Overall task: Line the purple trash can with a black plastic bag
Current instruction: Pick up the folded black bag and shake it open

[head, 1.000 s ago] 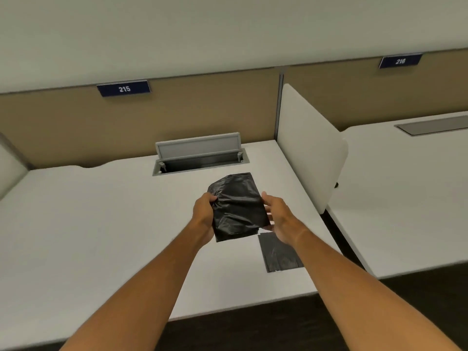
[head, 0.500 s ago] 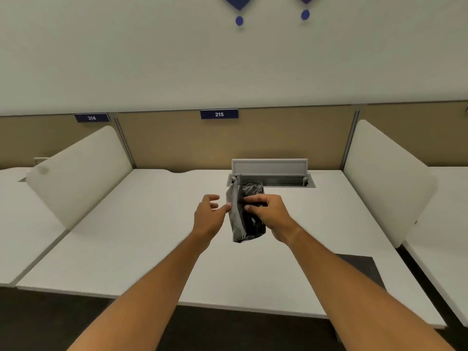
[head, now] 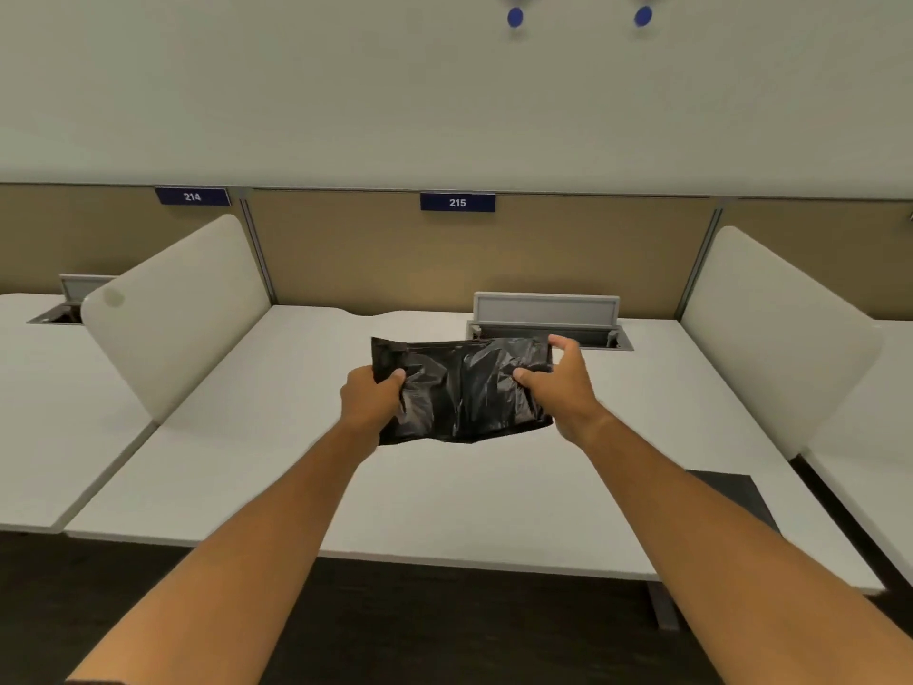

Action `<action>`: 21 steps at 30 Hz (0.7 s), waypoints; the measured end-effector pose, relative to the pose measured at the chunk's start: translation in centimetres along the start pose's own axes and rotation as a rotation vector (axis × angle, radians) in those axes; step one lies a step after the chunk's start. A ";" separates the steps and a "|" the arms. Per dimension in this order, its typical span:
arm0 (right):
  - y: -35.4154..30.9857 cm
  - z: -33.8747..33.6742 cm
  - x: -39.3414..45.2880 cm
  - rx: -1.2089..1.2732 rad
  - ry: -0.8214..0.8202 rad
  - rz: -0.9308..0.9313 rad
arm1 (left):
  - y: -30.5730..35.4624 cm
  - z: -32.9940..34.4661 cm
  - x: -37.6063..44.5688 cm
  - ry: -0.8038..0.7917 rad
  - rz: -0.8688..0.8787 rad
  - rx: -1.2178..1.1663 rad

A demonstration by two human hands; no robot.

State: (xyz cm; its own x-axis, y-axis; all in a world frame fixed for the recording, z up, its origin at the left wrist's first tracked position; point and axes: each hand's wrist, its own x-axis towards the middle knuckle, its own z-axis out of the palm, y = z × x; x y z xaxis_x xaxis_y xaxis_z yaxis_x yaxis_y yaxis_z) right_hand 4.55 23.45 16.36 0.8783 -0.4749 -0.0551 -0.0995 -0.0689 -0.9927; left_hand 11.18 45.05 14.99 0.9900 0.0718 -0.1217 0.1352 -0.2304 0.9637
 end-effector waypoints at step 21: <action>-1.6 -3.5 0.6 -0.056 -0.179 -0.003 | 5.0 10.1 -4.8 -0.261 0.251 0.006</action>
State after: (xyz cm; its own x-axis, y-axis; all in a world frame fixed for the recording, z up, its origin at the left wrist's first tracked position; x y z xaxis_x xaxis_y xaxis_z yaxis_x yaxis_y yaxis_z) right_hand 3.64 20.23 18.32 0.9473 -0.3112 -0.0758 -0.1186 -0.1211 -0.9855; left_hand 7.55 33.73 17.99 0.9695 -0.2374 0.0613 -0.1140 -0.2153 0.9699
